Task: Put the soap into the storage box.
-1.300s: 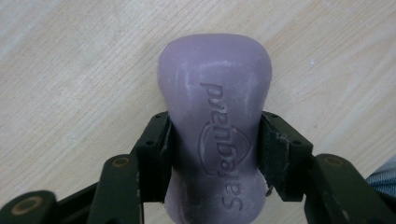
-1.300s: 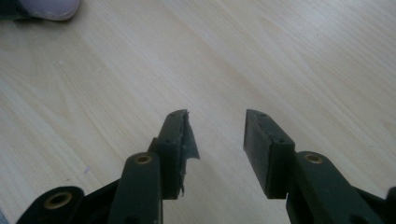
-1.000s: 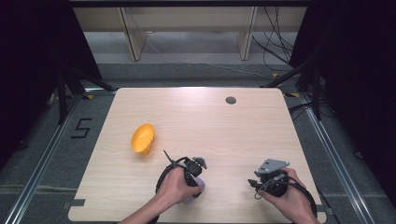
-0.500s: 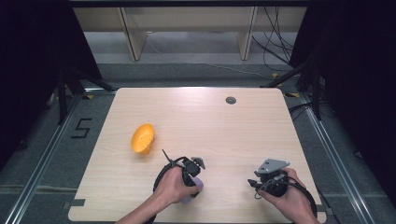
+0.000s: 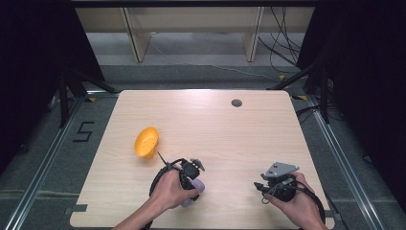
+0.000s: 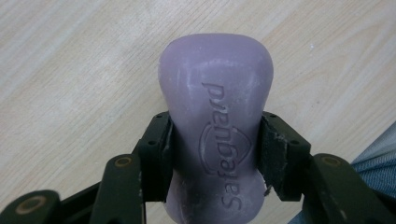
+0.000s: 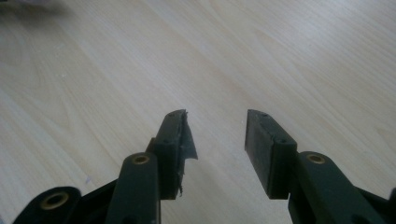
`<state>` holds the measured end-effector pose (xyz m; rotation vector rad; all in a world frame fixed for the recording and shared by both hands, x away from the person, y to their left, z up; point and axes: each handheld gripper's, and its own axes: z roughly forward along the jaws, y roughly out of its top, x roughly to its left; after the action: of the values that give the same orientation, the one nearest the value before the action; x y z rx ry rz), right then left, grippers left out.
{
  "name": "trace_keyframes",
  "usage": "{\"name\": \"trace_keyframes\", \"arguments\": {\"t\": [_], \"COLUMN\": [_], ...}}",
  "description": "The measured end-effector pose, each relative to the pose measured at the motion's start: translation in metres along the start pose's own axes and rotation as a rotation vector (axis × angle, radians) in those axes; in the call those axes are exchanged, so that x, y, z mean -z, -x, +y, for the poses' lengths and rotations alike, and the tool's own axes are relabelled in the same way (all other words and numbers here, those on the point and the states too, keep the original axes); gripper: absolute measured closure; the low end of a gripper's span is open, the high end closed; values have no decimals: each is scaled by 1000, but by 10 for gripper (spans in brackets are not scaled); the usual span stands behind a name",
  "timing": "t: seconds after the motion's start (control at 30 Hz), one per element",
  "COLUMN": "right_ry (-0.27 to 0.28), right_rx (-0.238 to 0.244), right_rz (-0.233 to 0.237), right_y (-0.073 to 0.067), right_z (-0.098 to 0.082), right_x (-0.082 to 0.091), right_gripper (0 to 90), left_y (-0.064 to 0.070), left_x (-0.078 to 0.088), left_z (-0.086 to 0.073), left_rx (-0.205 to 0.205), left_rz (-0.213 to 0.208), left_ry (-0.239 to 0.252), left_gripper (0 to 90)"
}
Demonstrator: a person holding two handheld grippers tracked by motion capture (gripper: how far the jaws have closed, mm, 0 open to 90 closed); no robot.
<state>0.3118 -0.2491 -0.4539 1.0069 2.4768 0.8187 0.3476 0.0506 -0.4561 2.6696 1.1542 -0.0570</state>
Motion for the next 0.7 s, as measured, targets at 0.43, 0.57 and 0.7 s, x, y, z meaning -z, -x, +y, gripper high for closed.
{"name": "trace_keyframes", "arguments": {"t": [0.43, 0.57, 0.7], "right_ry": [17, 12, 13], "right_rx": [-37, -52, -48], "right_rz": [2, 5, 4], "right_y": [4, 3, 4], "right_z": [0, 1, 1], "right_x": [1, 2, 1], "right_gripper": [577, 577, 577], "left_y": [-12, -16, -18], "left_x": [18, 19, 21], "left_z": [-8, -11, -14], "left_rx": [16, 2, 46], "left_rz": [5, 10, 3], "left_ry": [49, 46, 56], "left_gripper": [490, 490, 490]}}
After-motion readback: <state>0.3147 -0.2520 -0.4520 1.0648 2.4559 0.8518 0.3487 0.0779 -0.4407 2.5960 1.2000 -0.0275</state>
